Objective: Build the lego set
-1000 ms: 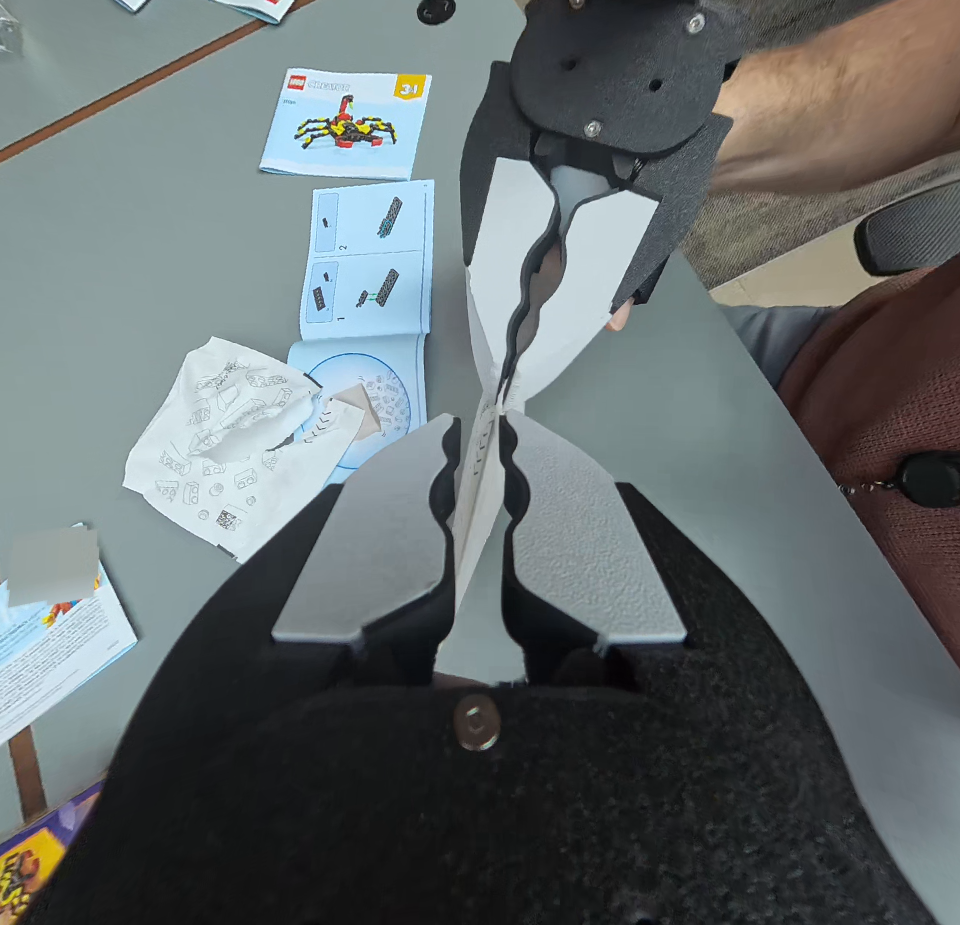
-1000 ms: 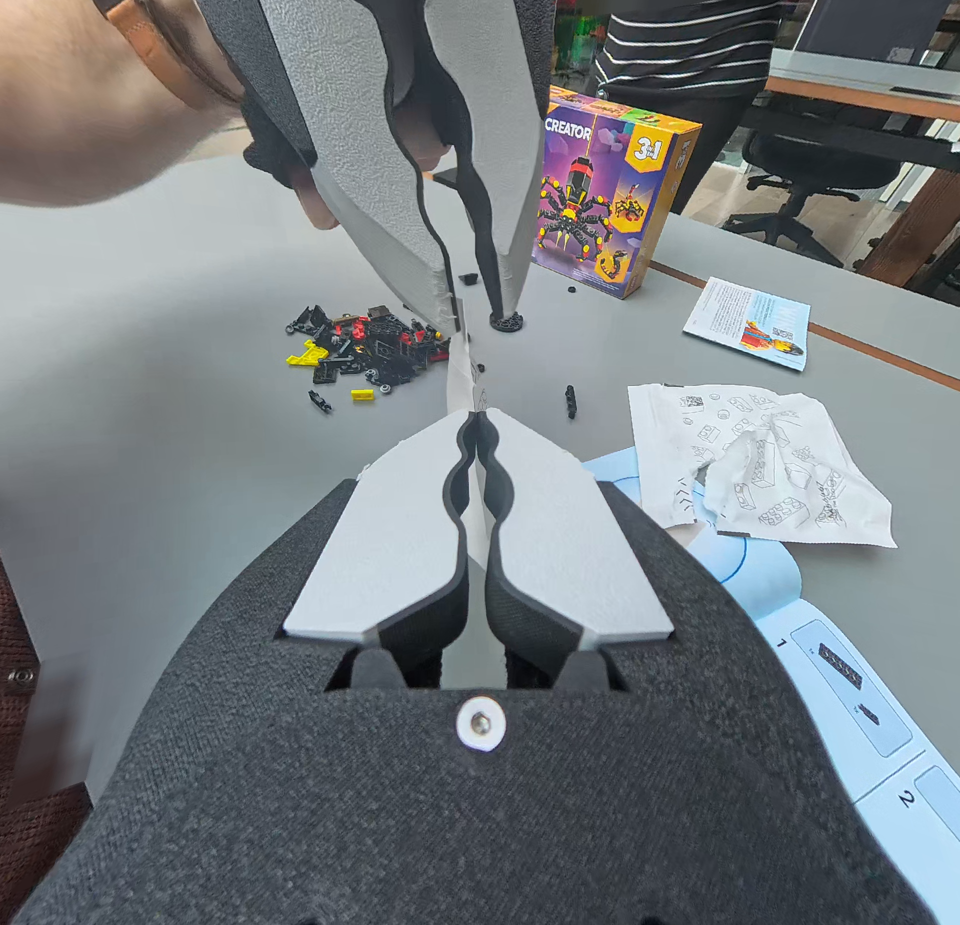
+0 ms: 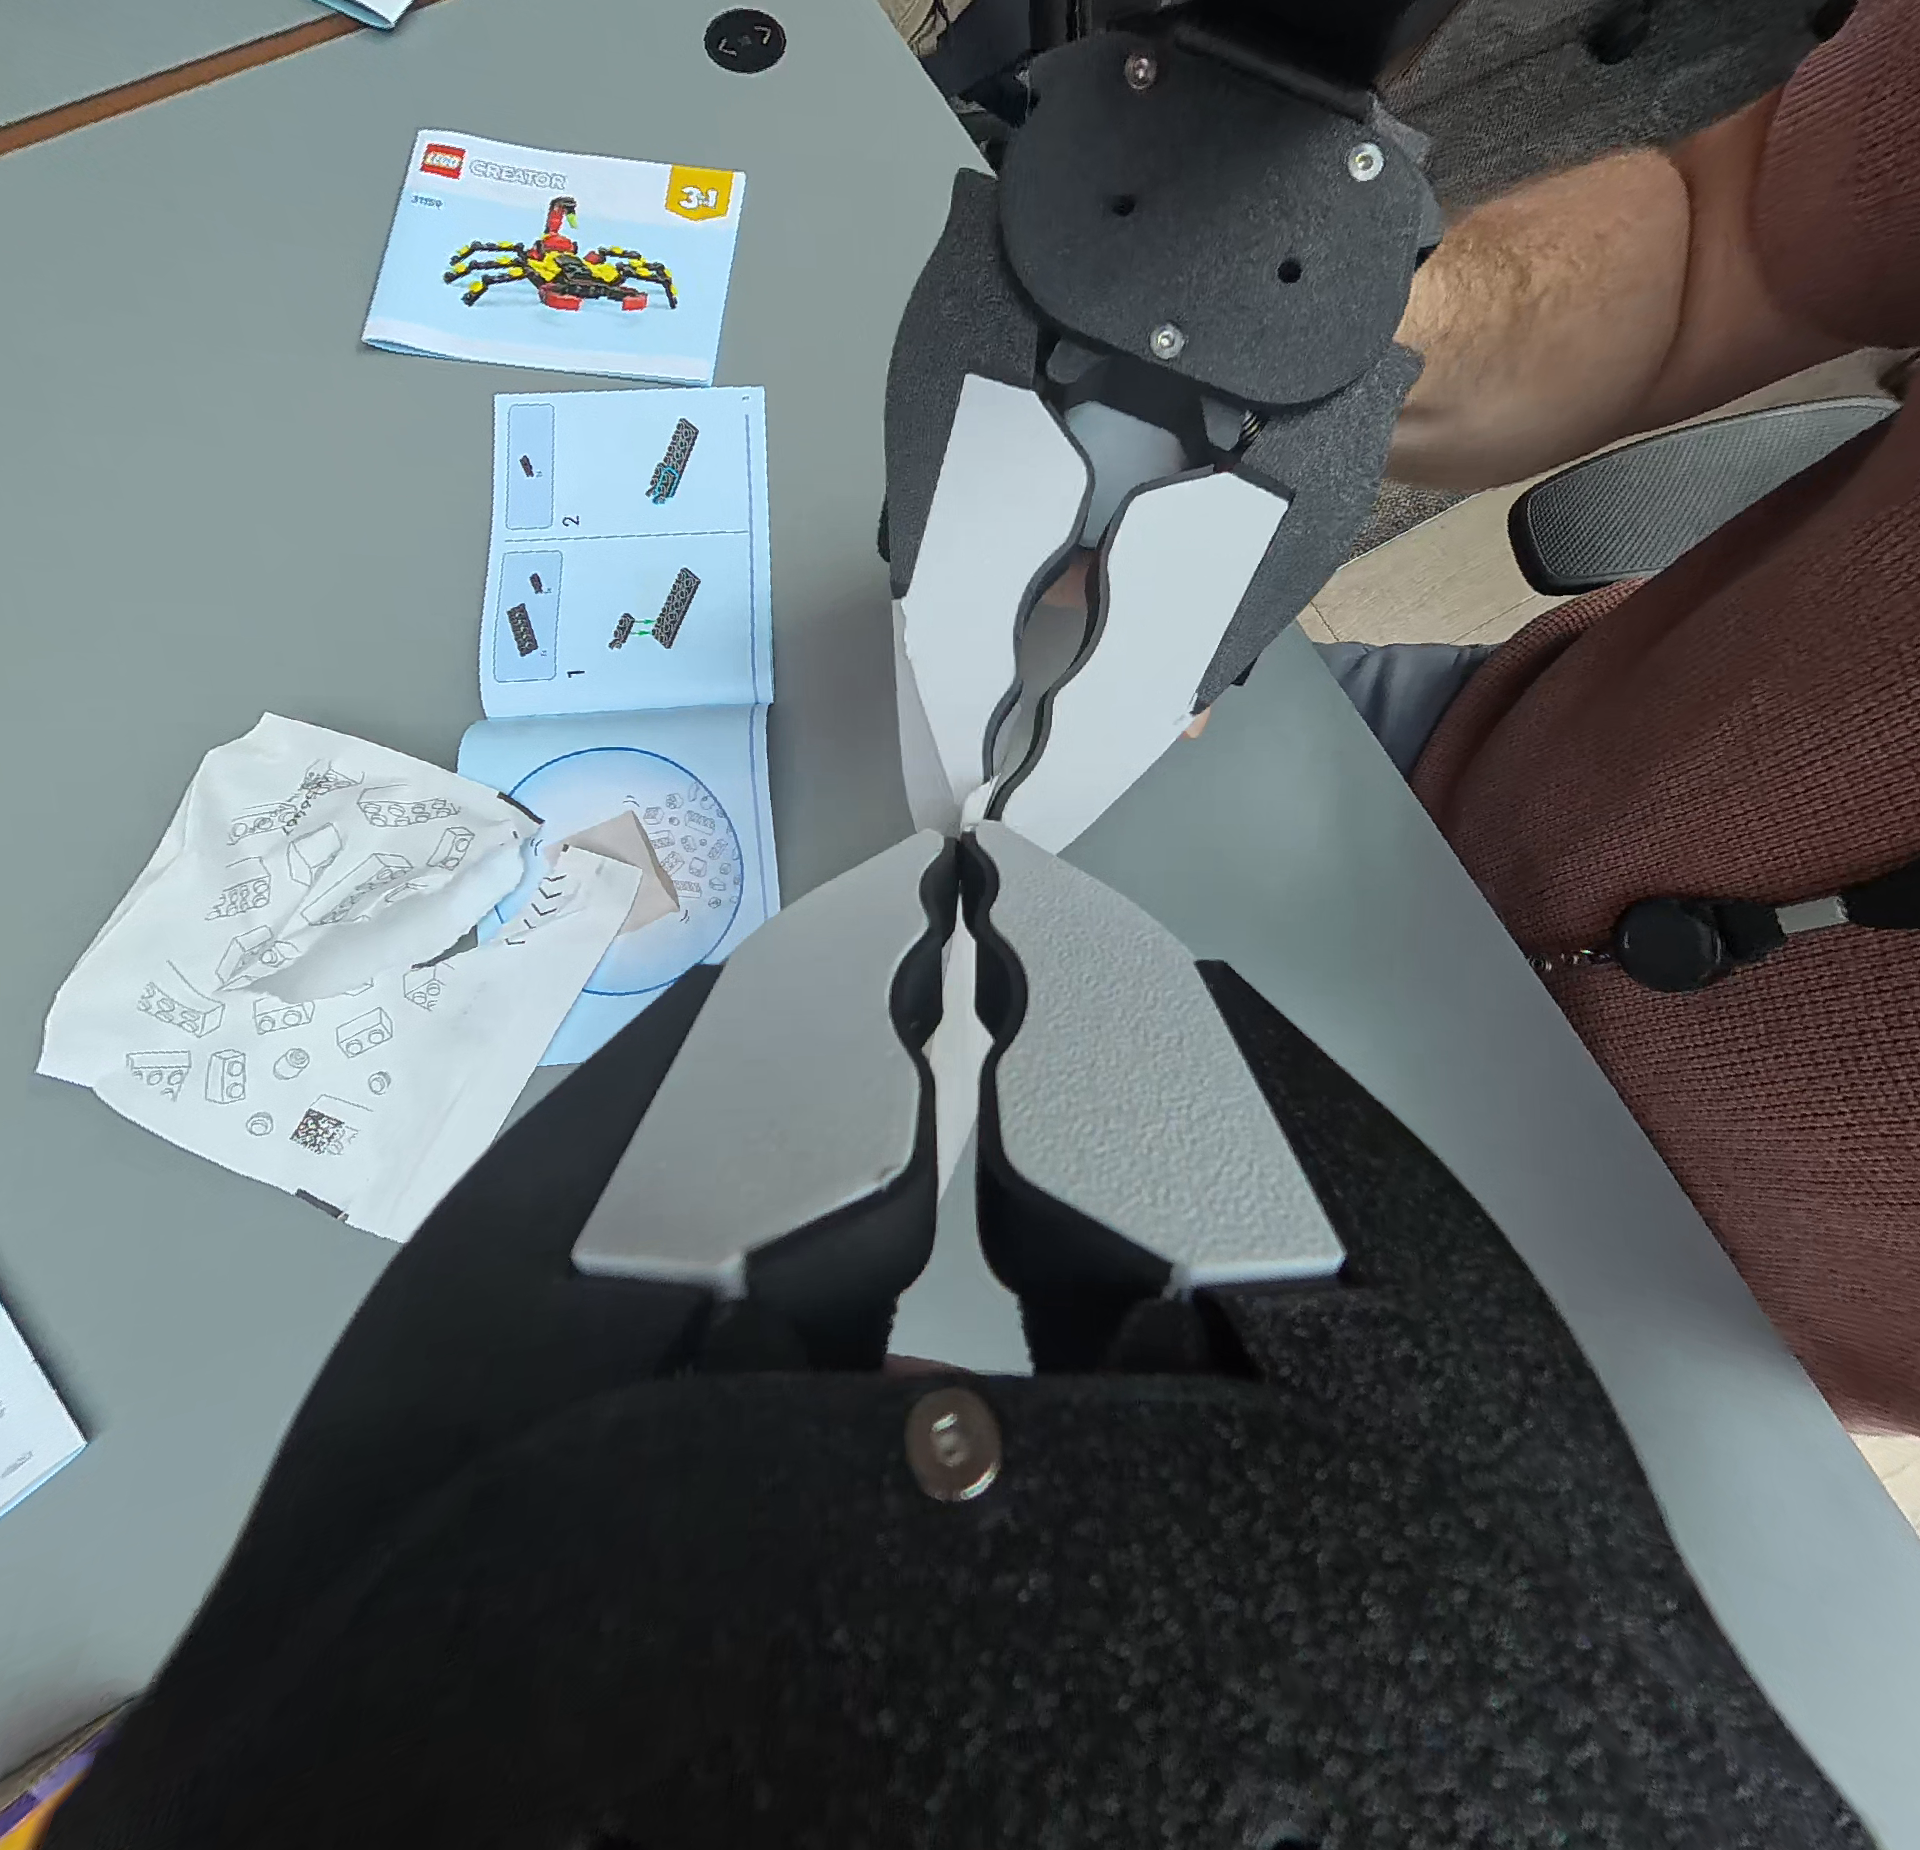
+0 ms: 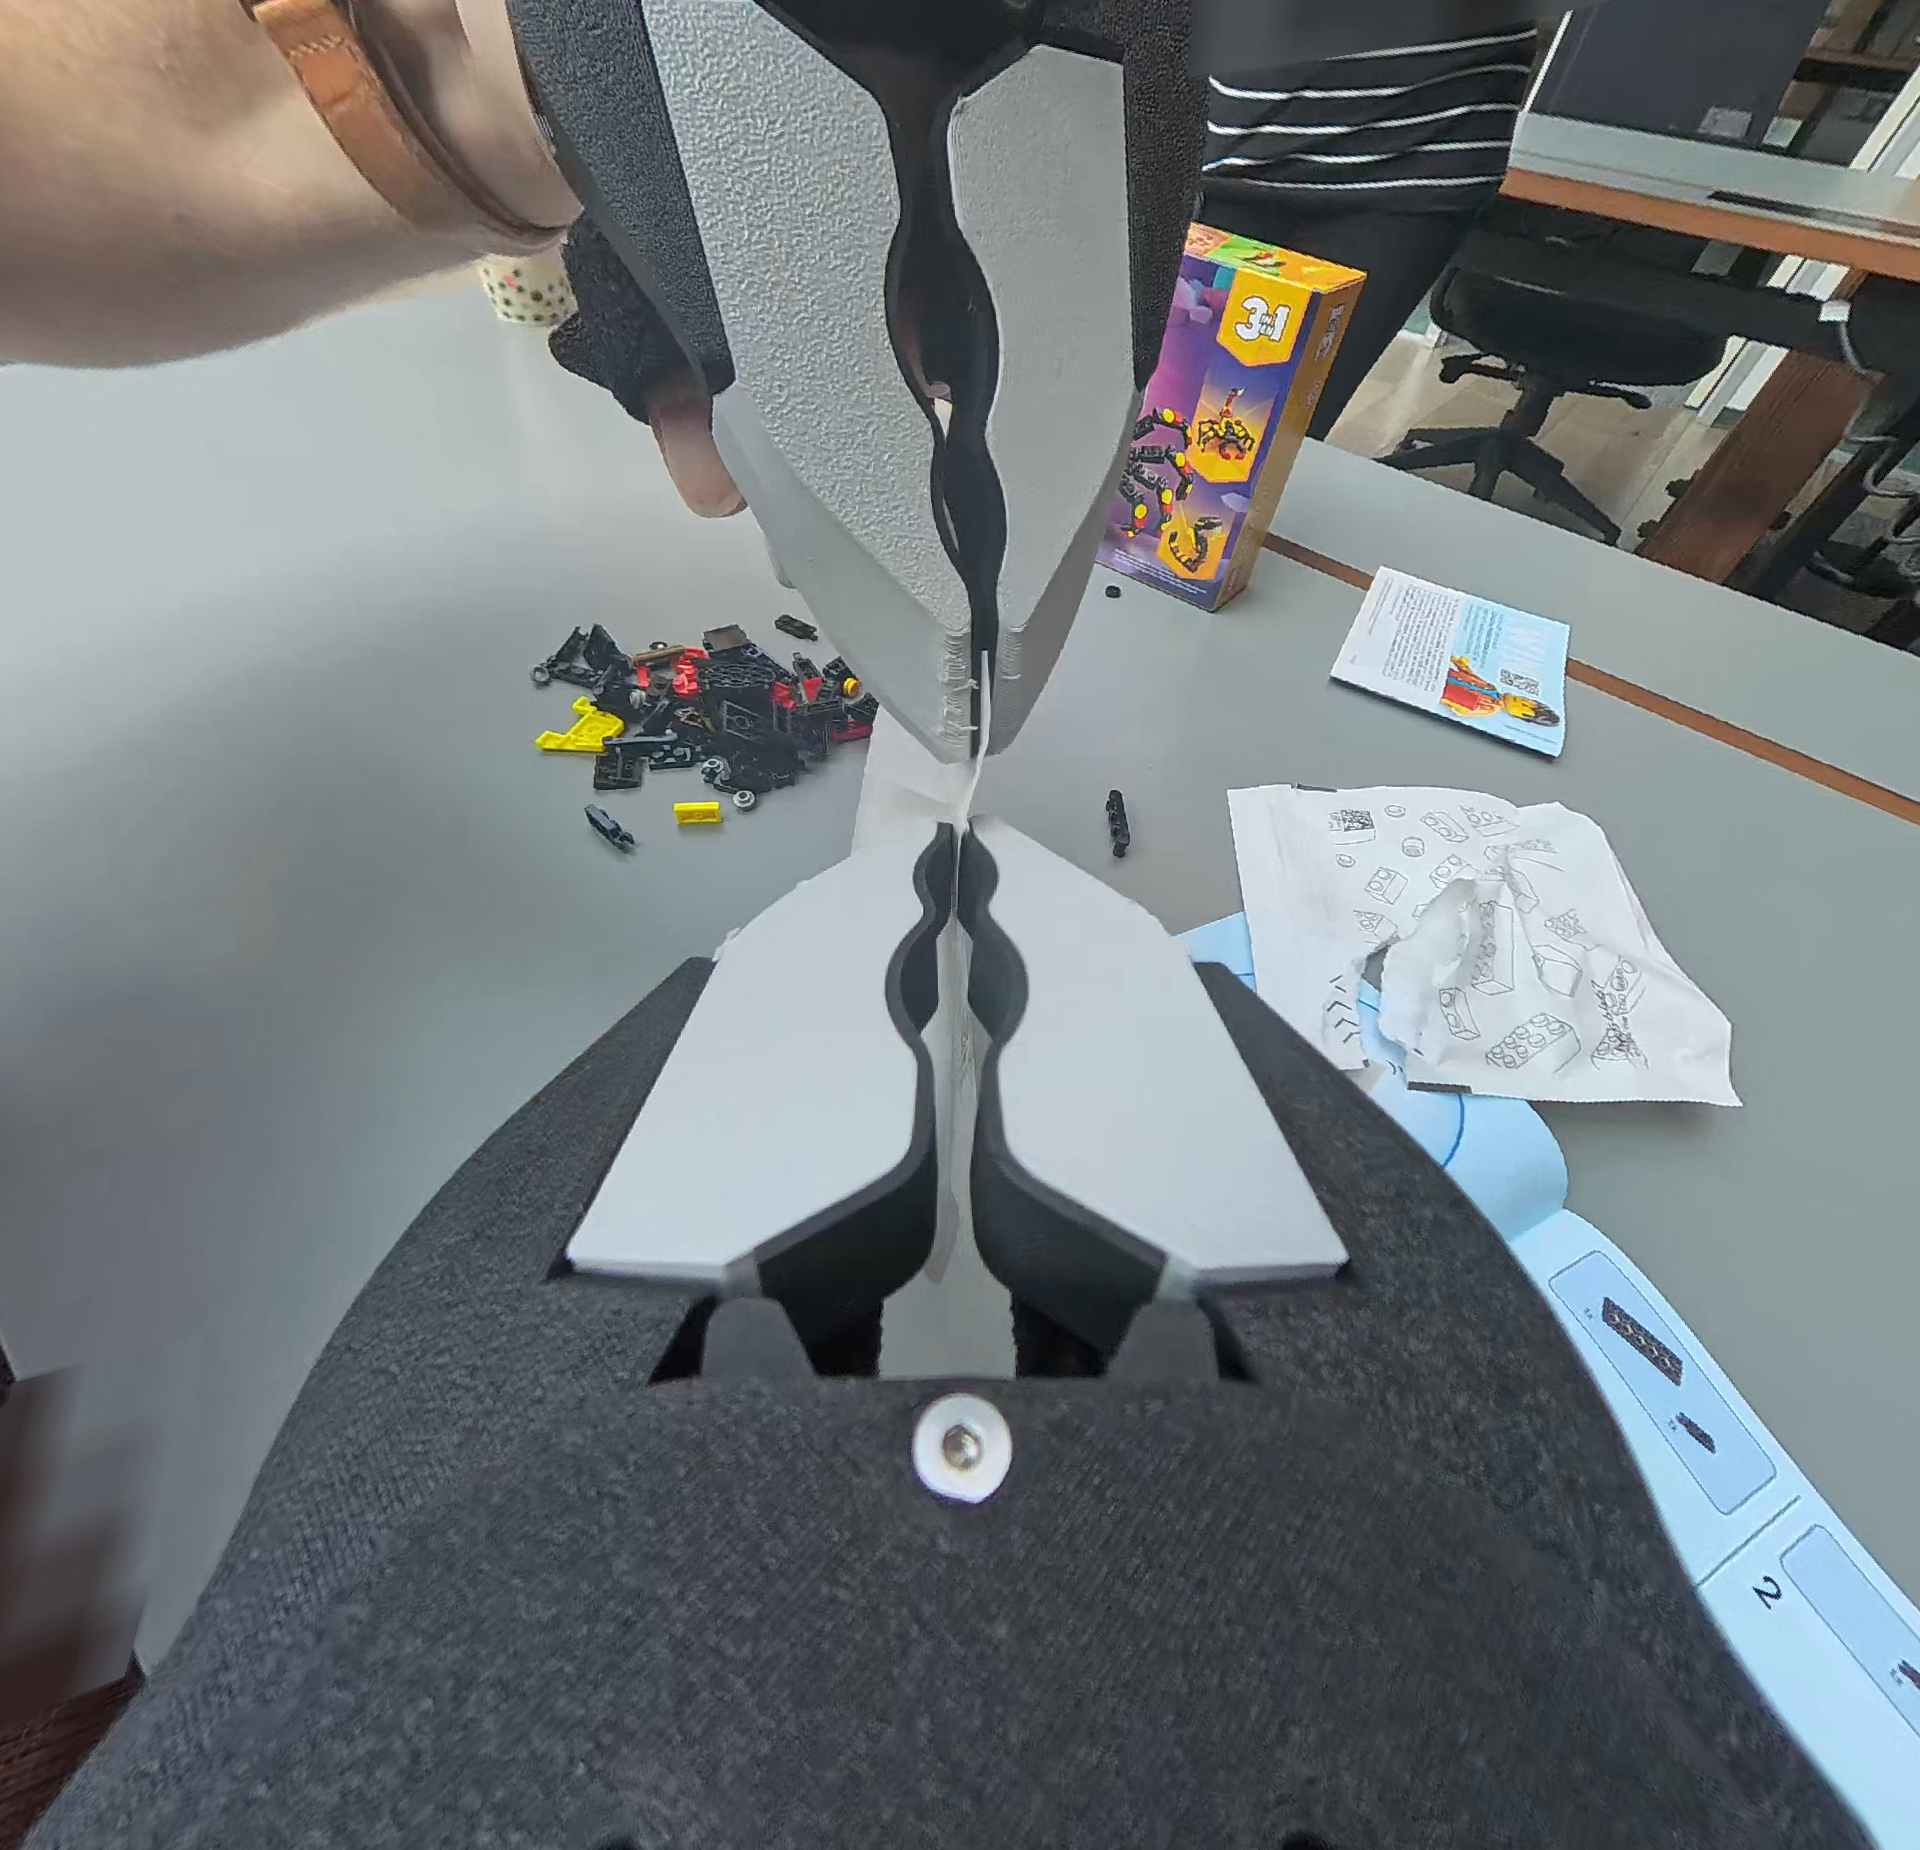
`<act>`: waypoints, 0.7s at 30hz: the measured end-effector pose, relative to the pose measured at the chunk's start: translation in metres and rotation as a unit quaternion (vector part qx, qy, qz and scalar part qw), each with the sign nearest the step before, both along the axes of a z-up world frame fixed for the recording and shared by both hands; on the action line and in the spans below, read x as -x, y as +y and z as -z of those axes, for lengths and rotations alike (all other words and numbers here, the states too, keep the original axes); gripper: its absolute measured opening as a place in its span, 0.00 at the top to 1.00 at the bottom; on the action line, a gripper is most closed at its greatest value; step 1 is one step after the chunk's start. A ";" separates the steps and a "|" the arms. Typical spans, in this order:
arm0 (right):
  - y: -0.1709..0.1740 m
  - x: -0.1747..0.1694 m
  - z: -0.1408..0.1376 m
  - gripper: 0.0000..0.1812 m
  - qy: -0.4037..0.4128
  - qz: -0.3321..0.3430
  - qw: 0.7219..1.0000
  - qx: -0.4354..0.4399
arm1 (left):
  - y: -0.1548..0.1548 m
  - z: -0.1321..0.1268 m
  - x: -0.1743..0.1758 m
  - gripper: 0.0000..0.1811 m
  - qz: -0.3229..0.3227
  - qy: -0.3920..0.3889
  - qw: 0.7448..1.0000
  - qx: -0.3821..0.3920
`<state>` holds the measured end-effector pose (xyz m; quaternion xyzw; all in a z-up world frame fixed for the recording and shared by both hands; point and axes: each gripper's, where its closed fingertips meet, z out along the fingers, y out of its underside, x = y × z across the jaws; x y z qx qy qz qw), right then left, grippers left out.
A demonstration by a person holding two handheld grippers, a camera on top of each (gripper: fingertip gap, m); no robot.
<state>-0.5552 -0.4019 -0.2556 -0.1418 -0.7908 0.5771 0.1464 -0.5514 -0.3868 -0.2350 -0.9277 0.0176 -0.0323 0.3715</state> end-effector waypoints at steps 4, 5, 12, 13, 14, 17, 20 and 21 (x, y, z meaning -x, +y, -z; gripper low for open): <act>-0.001 0.002 0.000 1.00 0.018 0.026 0.999 -0.015 | -0.002 0.001 0.004 1.00 -0.038 -0.005 0.999 -0.010; -0.002 0.003 0.000 1.00 0.036 0.038 0.998 -0.028 | -0.002 0.001 0.005 1.00 -0.050 -0.005 0.999 -0.013; -0.004 0.009 0.000 1.00 0.111 0.098 0.985 -0.089 | -0.002 0.003 0.010 1.00 -0.105 -0.013 0.994 -0.039; -0.004 0.010 0.000 1.00 0.113 0.099 0.985 -0.087 | -0.002 0.003 0.011 1.00 -0.110 -0.011 0.993 -0.040; -0.004 0.011 0.000 1.00 0.121 0.100 0.984 -0.087 | -0.002 0.003 0.011 1.00 -0.115 -0.008 0.992 -0.044; -0.005 0.007 -0.001 1.00 0.108 0.095 0.989 -0.046 | -0.008 -0.001 0.004 1.00 -0.100 -0.007 0.993 -0.060; -0.004 0.004 -0.005 1.00 0.076 0.086 0.993 -0.020 | -0.012 -0.004 -0.002 1.00 -0.096 -0.002 0.992 -0.076; -0.004 0.003 -0.007 1.00 0.075 0.083 0.994 -0.016 | -0.013 -0.005 -0.003 1.00 -0.094 0.005 0.993 -0.076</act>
